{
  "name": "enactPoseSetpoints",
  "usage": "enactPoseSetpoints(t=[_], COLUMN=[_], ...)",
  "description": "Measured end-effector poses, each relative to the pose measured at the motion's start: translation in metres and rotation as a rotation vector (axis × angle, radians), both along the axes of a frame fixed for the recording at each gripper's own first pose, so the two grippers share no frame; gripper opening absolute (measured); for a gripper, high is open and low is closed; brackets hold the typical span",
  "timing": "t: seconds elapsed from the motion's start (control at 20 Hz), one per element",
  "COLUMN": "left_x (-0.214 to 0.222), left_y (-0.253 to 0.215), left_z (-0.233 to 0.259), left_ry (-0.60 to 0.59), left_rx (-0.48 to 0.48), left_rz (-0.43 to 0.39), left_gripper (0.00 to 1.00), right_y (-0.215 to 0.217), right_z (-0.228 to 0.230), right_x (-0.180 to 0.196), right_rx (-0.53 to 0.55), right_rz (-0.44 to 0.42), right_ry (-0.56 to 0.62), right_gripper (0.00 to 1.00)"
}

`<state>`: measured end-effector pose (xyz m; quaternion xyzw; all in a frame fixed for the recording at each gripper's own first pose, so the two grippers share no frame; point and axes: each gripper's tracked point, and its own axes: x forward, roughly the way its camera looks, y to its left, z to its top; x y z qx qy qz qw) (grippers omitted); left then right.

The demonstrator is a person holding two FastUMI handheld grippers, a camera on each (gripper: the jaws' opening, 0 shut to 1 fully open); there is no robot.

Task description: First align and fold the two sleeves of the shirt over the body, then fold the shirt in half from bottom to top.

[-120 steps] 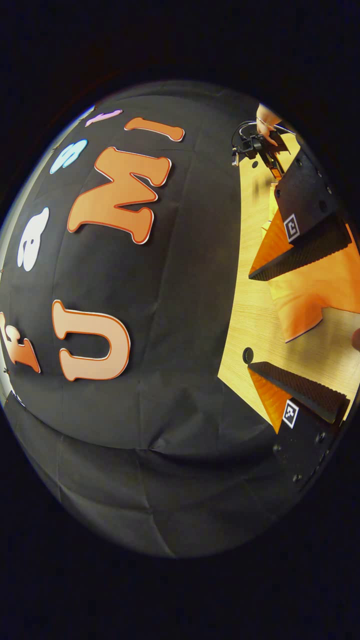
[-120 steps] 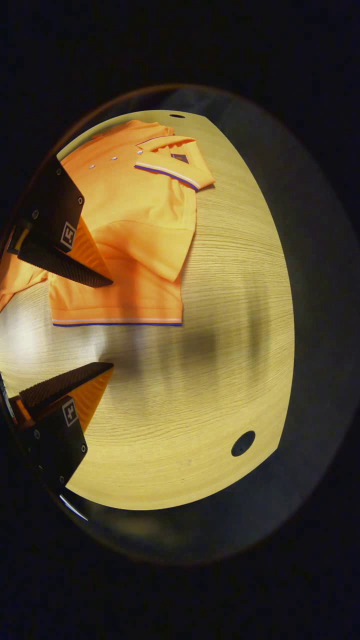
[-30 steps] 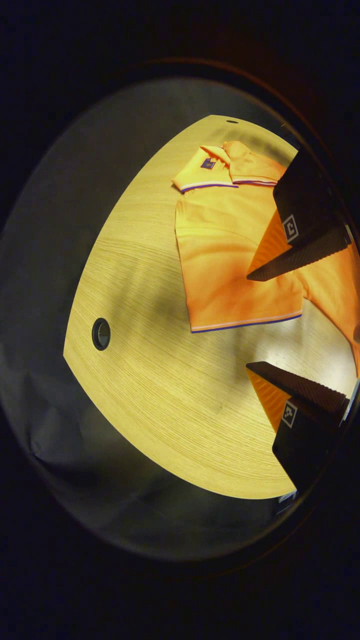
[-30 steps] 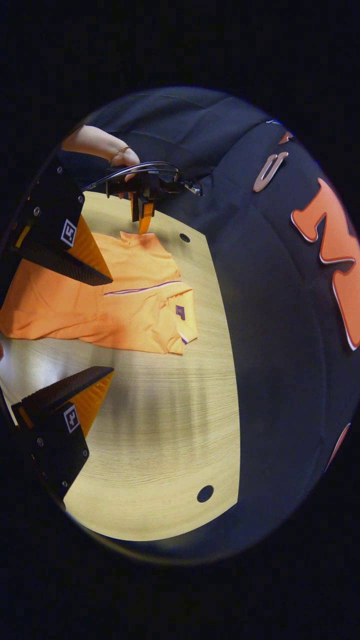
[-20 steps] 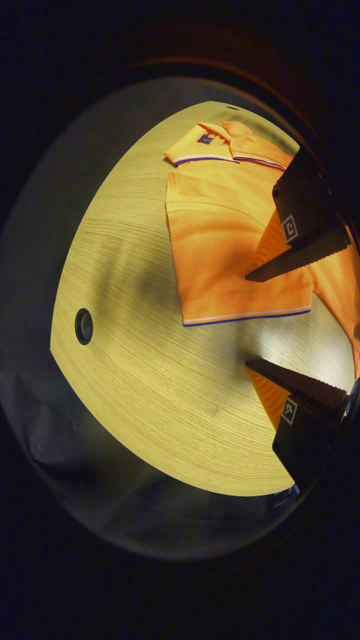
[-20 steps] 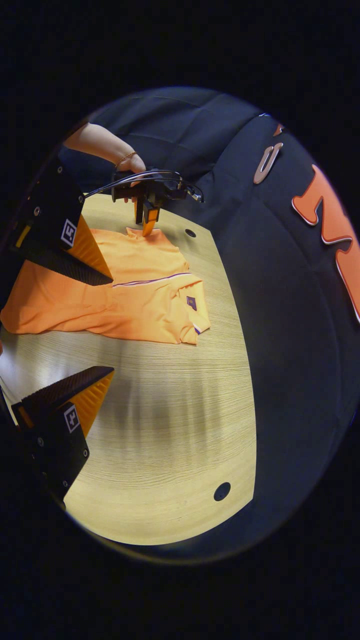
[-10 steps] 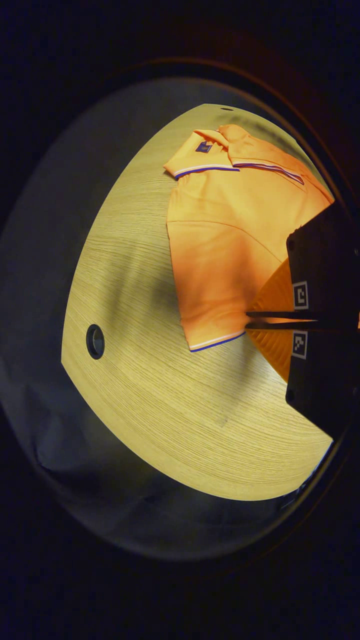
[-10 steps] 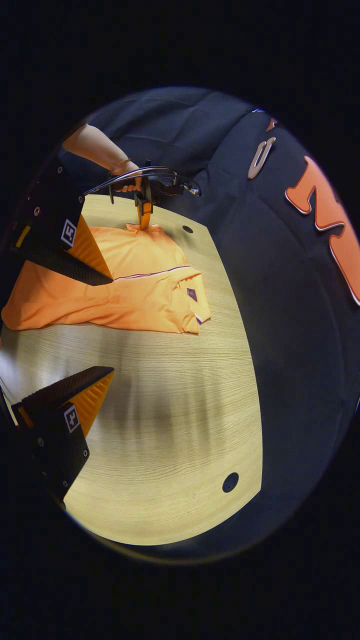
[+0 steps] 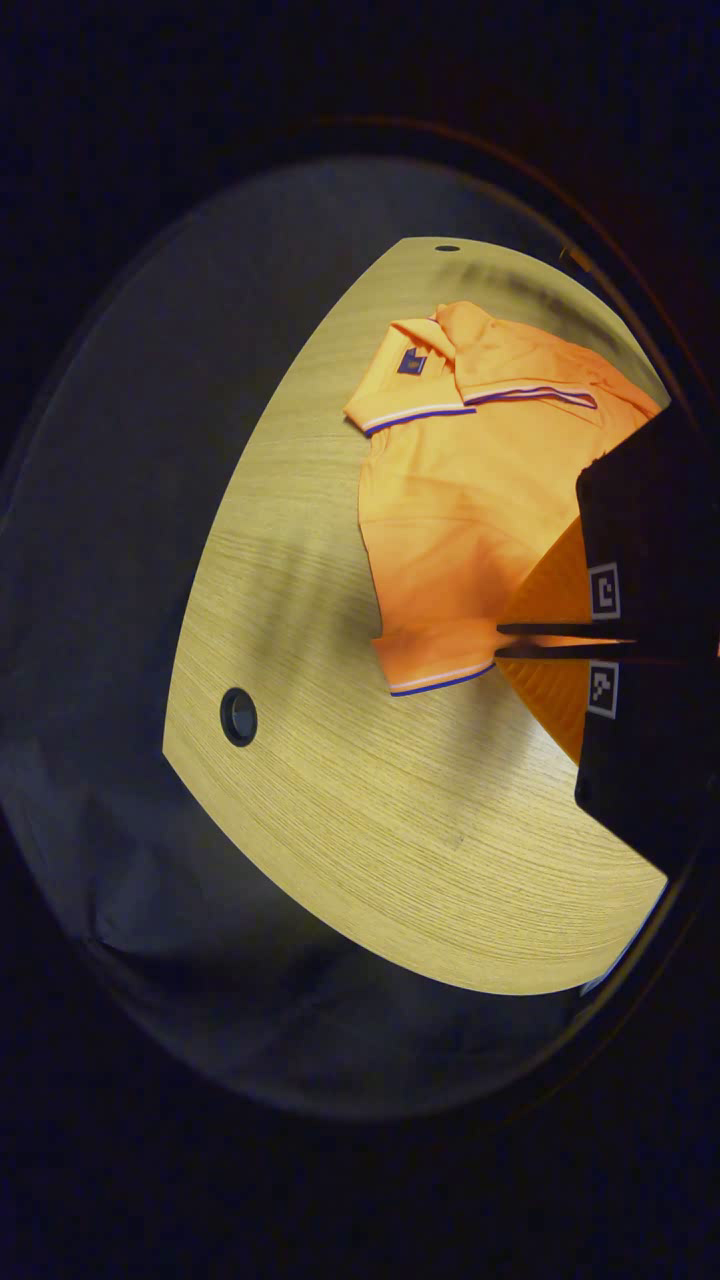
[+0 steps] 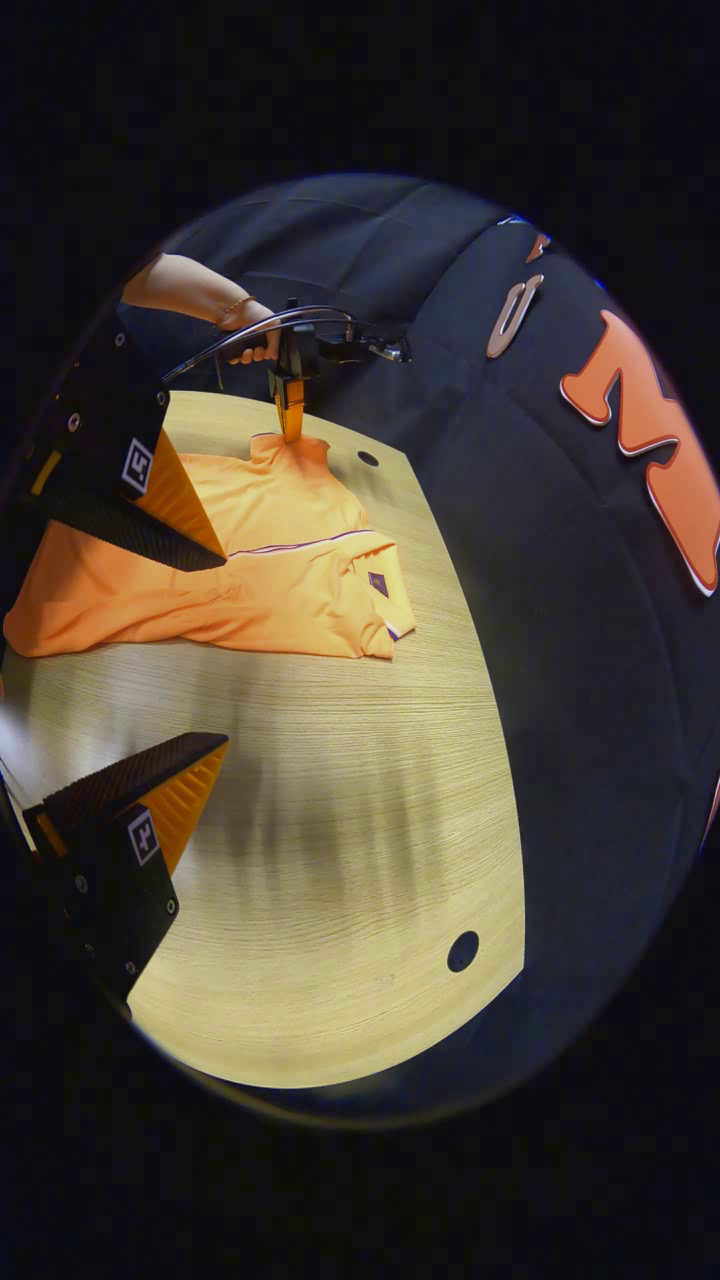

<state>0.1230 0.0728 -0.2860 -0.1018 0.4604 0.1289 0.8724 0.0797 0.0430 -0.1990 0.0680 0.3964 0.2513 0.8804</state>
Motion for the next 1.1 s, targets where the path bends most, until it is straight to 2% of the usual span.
enactPoseSetpoints(t=[0.4,0.65,0.8,1.1], left_x=[0.011,0.018,0.021,0.024], left_y=[-0.1,-0.168,-0.194,-0.22], left_z=[0.025,0.013,-0.006,-0.019], left_ry=[-0.032,0.024,0.065,0.065], left_rx=[-0.064,-0.087,-0.106,-0.208], left_rz=[-0.174,-0.276,-0.287,-0.294], left_gripper=[0.01,0.01,0.01,0.11], right_y=[-0.002,-0.007,-0.012,-0.018], right_z=[0.004,0.004,0.001,-0.011], right_x=[-0.006,-0.009,-0.011,-0.016], right_rx=[0.001,0.006,0.001,-0.012], right_rz=[0.021,0.021,0.021,0.015], right_ry=[-0.005,-0.005,-0.003,0.015], right_gripper=[0.98,0.98,0.98,0.98])
